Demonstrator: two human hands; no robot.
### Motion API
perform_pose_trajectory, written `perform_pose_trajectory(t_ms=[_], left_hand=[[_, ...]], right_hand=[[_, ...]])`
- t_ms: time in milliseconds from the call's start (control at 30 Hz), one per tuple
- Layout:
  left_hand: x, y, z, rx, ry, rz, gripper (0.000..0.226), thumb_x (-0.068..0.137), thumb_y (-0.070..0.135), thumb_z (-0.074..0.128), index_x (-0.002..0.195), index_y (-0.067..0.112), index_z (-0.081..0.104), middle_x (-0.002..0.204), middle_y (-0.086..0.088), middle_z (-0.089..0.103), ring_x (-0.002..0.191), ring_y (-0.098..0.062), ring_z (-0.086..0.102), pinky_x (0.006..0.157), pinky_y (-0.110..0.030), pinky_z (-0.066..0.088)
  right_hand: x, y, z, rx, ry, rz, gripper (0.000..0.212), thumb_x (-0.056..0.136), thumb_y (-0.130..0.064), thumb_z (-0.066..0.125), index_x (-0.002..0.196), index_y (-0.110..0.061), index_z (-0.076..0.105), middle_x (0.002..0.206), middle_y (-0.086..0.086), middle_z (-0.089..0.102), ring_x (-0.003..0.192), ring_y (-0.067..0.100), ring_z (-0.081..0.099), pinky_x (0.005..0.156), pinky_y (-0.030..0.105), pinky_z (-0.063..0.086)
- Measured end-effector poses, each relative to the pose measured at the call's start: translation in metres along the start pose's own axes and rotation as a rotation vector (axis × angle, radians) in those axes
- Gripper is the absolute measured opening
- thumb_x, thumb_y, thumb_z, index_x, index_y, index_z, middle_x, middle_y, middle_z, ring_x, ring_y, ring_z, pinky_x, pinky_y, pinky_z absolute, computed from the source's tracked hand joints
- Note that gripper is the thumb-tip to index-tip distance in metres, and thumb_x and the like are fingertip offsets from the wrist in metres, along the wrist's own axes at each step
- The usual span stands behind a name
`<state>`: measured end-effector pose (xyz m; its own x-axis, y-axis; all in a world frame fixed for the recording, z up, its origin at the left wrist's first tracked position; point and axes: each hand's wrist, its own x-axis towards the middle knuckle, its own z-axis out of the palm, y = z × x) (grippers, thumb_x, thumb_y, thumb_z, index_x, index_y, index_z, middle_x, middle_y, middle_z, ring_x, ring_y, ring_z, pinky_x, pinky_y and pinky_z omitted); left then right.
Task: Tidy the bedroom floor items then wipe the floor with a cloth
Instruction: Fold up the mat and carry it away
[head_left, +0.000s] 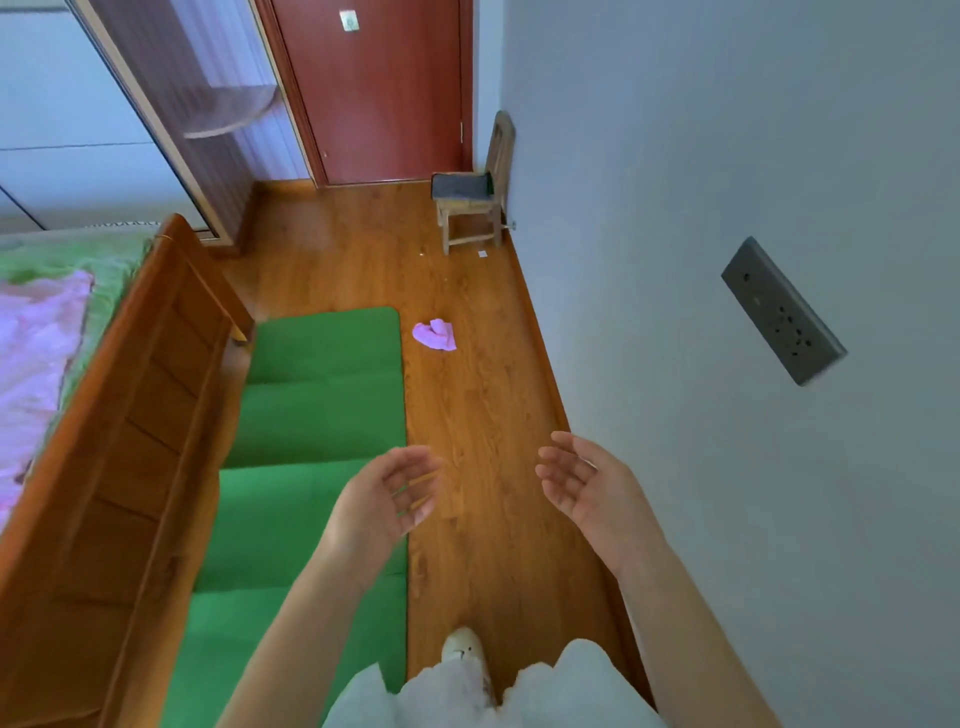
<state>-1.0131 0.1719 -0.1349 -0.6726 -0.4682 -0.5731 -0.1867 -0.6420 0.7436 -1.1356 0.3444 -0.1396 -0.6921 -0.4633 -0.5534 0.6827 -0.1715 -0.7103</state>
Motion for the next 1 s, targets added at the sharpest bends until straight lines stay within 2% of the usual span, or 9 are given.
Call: perform_pose_trajectory(t_ms=[233,367,633,800,1000], left_hand=[[0.052,0.043,0.002,-0.083,0.126,0.030,0.029,0.098,0.018,0.035,0.093,0.007,0.062,0.081,-0.005,0.071,0.076,-0.019,0.065,0.072,-0.032,0.048],[0.086,0.065,0.005,-0.161,0.226,0.063,0.029,0.098,0.018,0.035,0.093,0.008,0.062,0.080,-0.004,0.072,0.080,-0.021,0.064,0.075,-0.033,0.048],[0.156,0.109,0.024,-0.387,0.440,0.176,0.026,0.097,0.016,0.036,0.092,0.009,0.061,0.076,-0.002,0.073,0.083,-0.021,0.063,0.079,-0.033,0.047],[0.181,0.115,0.031,-0.499,0.559,0.196,0.025,0.096,0.016,0.037,0.088,0.012,0.061,0.075,0.000,0.073,0.074,-0.015,0.067,0.078,-0.030,0.047],[0.201,0.119,0.035,-0.546,0.672,0.169,0.026,0.097,0.017,0.038,0.086,0.013,0.061,0.079,-0.002,0.072,0.084,-0.020,0.063,0.074,-0.031,0.046]], right_hand=[[0.082,-0.037,0.048,-0.067,-0.071,0.089,0.020,0.096,-0.016,0.048,0.105,-0.006,0.063,0.090,0.012,0.067,0.081,0.023,0.065,0.072,0.030,0.054],[0.135,-0.059,0.080,-0.136,-0.150,0.150,0.021,0.096,-0.015,0.047,0.107,-0.005,0.061,0.091,0.013,0.065,0.083,0.024,0.063,0.077,0.032,0.052],[0.249,-0.122,0.143,-0.323,-0.313,0.238,0.020,0.097,-0.014,0.045,0.106,-0.005,0.061,0.092,0.013,0.064,0.083,0.024,0.062,0.076,0.032,0.052],[0.298,-0.140,0.168,-0.421,-0.382,0.303,0.021,0.097,-0.014,0.045,0.107,-0.004,0.061,0.090,0.013,0.064,0.080,0.023,0.062,0.071,0.030,0.052],[0.334,-0.145,0.186,-0.469,-0.474,0.364,0.022,0.097,-0.015,0.044,0.109,-0.004,0.059,0.090,0.011,0.064,0.082,0.022,0.061,0.072,0.030,0.052]])
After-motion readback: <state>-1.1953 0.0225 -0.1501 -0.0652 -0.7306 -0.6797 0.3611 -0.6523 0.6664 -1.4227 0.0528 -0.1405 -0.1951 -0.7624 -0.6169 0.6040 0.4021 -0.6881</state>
